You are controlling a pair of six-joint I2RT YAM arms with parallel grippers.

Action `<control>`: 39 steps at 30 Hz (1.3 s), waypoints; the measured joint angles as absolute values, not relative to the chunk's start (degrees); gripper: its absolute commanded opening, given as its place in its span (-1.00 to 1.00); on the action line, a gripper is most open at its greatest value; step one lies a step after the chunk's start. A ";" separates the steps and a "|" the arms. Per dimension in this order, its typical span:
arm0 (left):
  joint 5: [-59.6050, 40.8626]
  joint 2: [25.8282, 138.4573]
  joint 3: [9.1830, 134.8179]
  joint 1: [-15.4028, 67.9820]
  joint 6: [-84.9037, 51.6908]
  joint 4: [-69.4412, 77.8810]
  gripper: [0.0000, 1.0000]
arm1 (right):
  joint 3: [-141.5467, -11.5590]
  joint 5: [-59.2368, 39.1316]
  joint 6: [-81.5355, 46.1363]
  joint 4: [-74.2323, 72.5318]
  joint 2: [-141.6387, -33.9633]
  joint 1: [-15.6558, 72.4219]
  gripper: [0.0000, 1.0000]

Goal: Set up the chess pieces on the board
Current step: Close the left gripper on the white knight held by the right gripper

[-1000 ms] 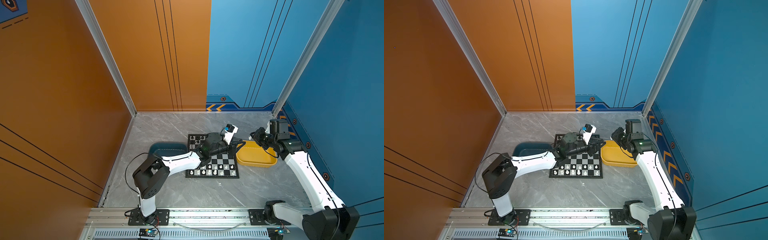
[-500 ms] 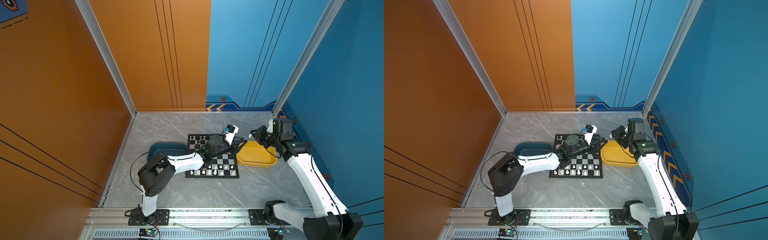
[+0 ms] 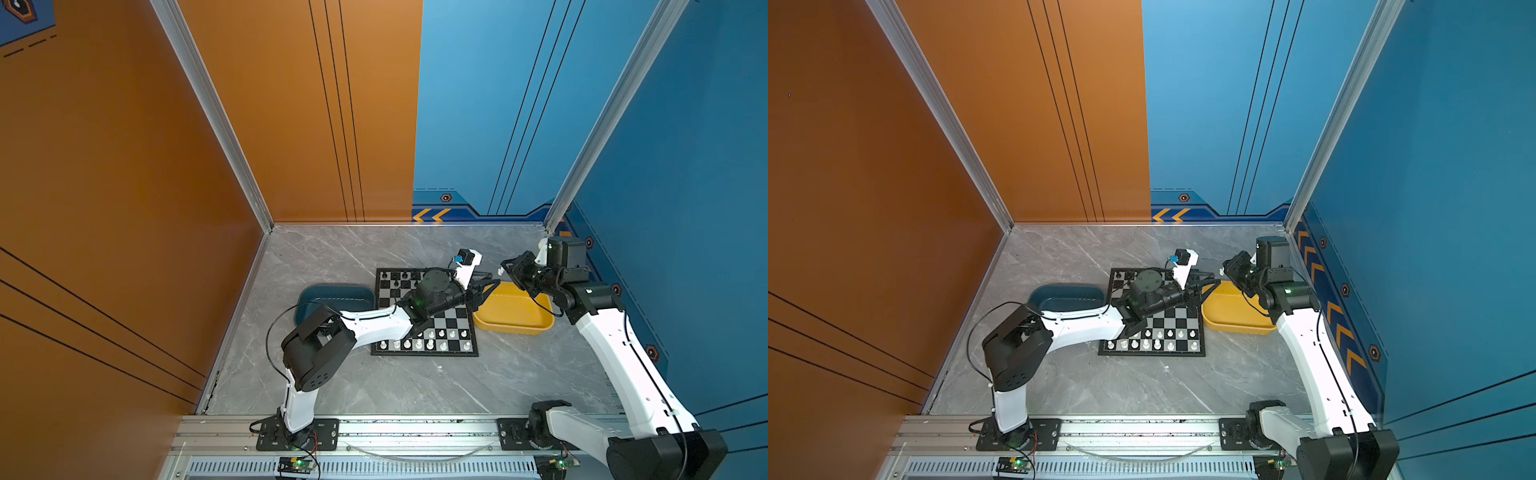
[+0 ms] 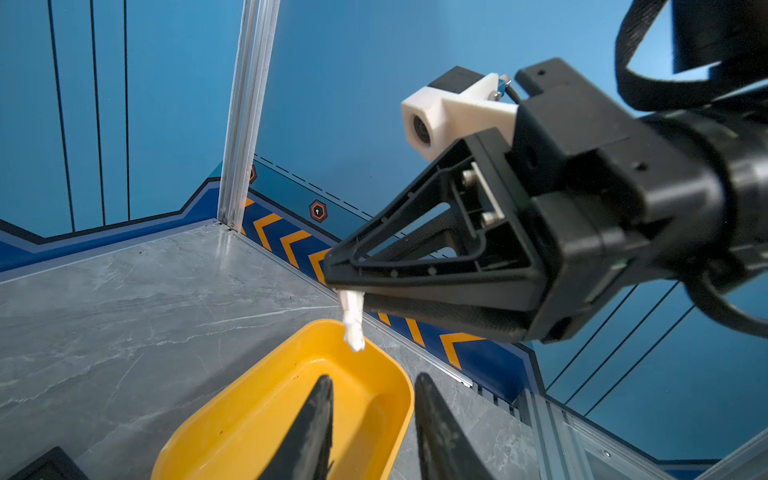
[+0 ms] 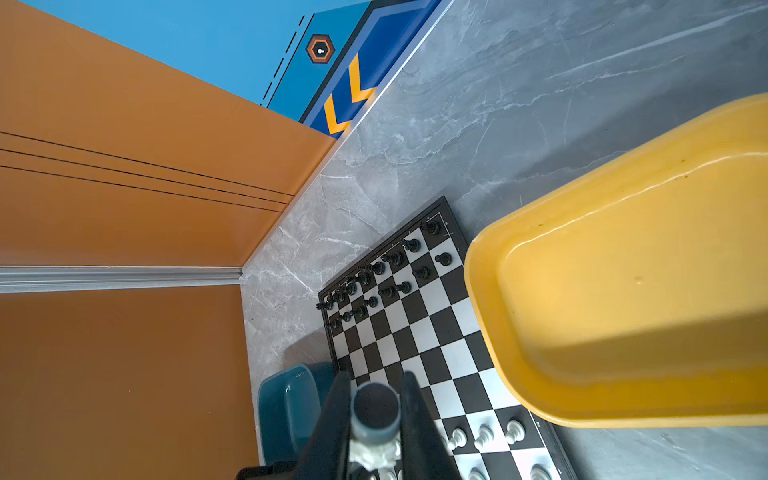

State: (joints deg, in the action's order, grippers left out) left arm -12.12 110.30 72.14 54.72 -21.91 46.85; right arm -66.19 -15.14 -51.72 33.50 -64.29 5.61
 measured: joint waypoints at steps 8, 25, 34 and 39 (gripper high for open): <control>-11.40 112.25 73.52 54.72 -21.96 47.16 -0.29 | -66.15 -15.49 -52.47 32.23 -63.68 5.67 -1.00; -10.02 113.19 75.31 54.72 -22.13 50.04 -0.30 | -64.75 -16.43 -52.84 31.75 -63.53 6.04 -1.00; -10.02 113.47 75.59 54.72 -22.20 50.13 -0.36 | -64.75 -16.56 -53.04 31.24 -63.31 6.37 -1.00; -9.76 113.82 75.64 54.72 -22.35 50.30 -0.42 | -64.73 -16.56 -53.30 31.22 -63.20 6.42 -1.00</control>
State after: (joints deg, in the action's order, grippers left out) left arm -9.76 113.82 75.64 54.72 -22.35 50.30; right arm -64.73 -16.56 -53.30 31.22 -63.20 6.42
